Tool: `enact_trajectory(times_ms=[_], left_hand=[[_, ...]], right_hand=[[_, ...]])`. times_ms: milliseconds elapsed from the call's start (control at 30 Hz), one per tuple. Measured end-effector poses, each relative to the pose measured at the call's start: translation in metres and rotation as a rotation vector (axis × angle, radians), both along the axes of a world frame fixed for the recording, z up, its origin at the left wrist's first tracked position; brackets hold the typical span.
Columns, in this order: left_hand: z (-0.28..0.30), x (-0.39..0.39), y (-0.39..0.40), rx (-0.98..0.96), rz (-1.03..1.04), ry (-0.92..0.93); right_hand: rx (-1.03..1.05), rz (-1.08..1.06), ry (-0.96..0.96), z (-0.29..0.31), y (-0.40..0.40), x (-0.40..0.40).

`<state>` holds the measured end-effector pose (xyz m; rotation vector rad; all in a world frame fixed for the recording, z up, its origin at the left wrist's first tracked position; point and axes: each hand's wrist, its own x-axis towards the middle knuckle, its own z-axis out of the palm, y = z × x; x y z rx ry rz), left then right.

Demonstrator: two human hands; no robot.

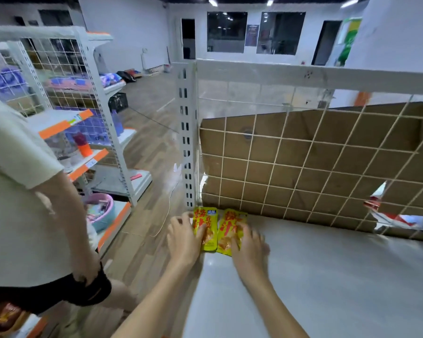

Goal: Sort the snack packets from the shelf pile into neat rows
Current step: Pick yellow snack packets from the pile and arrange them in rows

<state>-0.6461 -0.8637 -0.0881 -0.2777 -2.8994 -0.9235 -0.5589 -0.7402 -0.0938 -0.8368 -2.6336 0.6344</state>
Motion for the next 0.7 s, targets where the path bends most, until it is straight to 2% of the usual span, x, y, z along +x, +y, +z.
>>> enact_trajectory(times_ms=[100, 267, 367, 700], left_hand=[[0.001, 0.000, 0.001, -0.019, -0.078, 0.067], [-0.006, 0.002, -0.005, 0.084, -0.230, 0.156], [-0.014, 0.003, -0.006, -0.003, -0.353, 0.210], [-0.018, 0.000, 0.000, -0.085, -0.369, 0.236]], right_hand=[[0.049, 0.010, -0.076, -0.003, 0.000, -0.006], [0.158, -0.011, -0.004, -0.008, -0.005, -0.008], [0.149, 0.041, -0.079, -0.007, -0.003, -0.007], [0.189, 0.068, -0.113, -0.003, -0.007, -0.007]])
